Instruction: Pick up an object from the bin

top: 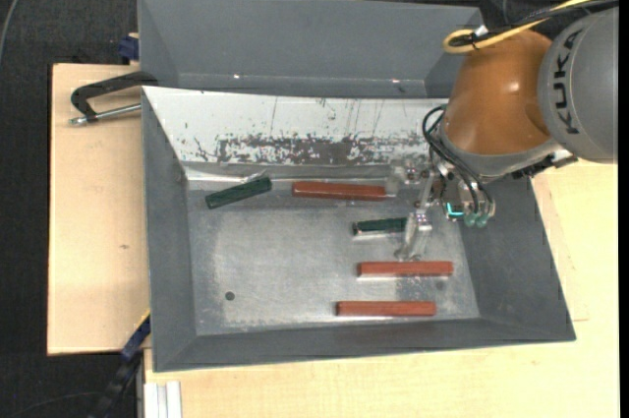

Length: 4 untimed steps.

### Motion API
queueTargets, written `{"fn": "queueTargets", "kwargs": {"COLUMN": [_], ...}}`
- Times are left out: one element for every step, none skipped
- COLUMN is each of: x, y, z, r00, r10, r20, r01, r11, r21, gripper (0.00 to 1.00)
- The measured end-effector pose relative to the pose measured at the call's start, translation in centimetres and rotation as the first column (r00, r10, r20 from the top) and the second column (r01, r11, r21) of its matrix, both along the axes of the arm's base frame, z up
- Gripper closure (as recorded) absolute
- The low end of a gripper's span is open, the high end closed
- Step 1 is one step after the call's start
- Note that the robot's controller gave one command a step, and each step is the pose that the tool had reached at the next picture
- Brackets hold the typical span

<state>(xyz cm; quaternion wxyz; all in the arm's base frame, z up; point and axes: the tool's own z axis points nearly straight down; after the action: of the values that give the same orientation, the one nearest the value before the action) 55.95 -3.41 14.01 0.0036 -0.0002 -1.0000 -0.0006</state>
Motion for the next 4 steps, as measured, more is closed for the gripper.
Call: {"fn": "queueTargets", "kwargs": {"x": [-4.62, -4.23, -4.47, -4.50], "y": [-2.81, -2.72, -2.68, -2.67], "z": [-7.08, -6.66, -6.92, -6.96], "r00": [1.000, 1.000, 1.000, 1.000], "r10": [0.014, 0.016, 0.017, 0.017], "r20": [0.009, 0.019, 0.011, 0.011], "r01": [-0.014, -0.016, -0.017, -0.017], "r11": [1.000, 1.000, 1.000, 1.000], "r21": [-0.001, -0.002, -0.001, -0.001], "gripper": [0.00, 1.00, 0.00, 1.00]}}
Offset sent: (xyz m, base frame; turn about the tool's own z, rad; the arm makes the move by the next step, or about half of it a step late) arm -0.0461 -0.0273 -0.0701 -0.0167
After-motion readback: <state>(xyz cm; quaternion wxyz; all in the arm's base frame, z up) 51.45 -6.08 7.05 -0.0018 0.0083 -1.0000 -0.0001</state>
